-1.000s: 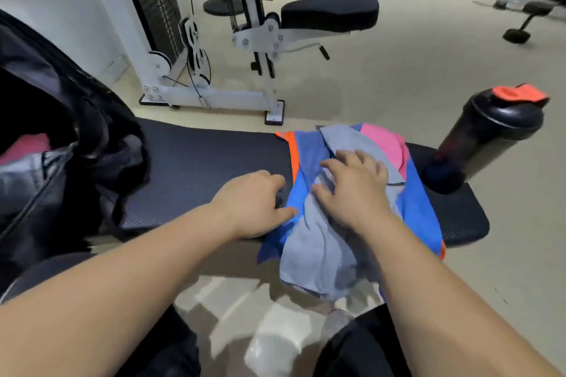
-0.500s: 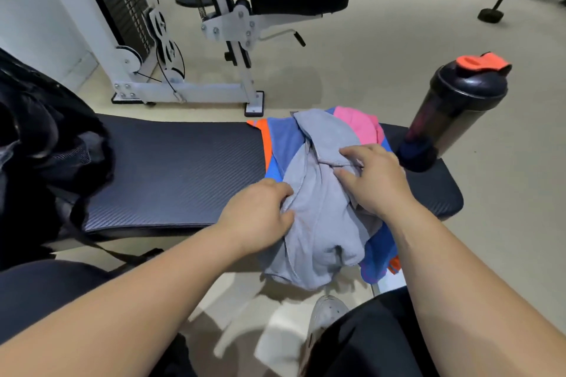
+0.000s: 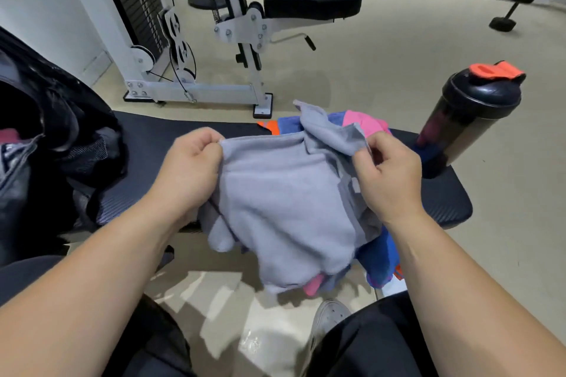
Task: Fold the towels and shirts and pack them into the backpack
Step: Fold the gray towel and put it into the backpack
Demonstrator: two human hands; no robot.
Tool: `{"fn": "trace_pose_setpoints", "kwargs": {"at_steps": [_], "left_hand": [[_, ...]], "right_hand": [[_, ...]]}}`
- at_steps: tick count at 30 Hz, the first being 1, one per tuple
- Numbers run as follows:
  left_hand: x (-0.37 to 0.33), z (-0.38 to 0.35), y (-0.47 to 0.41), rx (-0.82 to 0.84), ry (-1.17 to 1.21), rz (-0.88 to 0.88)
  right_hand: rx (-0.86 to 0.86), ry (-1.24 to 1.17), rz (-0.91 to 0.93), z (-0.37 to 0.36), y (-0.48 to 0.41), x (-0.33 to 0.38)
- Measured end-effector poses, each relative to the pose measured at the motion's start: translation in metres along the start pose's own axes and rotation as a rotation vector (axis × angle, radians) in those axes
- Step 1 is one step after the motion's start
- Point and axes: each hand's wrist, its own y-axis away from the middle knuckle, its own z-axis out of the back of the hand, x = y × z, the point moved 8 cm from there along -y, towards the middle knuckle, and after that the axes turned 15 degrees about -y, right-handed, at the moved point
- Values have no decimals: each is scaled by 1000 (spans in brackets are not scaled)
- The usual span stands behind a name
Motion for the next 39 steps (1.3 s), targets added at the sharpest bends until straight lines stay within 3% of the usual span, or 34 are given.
{"fn": "trace_pose_setpoints", "kwargs": {"at_steps": [3,5,8,11,13,16,18,21,24,27,32,36,39], "left_hand": [[0,20,-10,3,-354,-120],[7,19,-10,88,-607,-205],[20,12,-5,193,-607,-242],[21,11,-4,207,-615,-296],[10,14,-2,196,-563,-357],[-18,18,12,261,-385,-433],[-34,23,21,309,-297,-479],[-38,38,23,270,-221,-483],[-17,62,9,80,-200,-380],[10,79,-8,-122,-385,-243],[23,66,-21,-253,-645,-176],[41,48,-32,-71,-741,-159],[8,15,-13,160,-497,-453]], "right_hand": [[-66,13,-97,10,2,-1],[-14,144,-244,14,1,-15],[155,439,-367,13,3,-27],[249,513,-73,-16,-3,2],[423,484,111,-56,-2,30],[716,514,164,-114,7,48],[795,568,203,-137,5,48],[790,648,294,-143,-11,41],[687,728,287,-123,-36,35],[586,817,225,-100,-58,37],[634,871,252,-97,-63,53],[679,583,250,-101,-42,72],[723,480,323,-108,-15,92]]}}
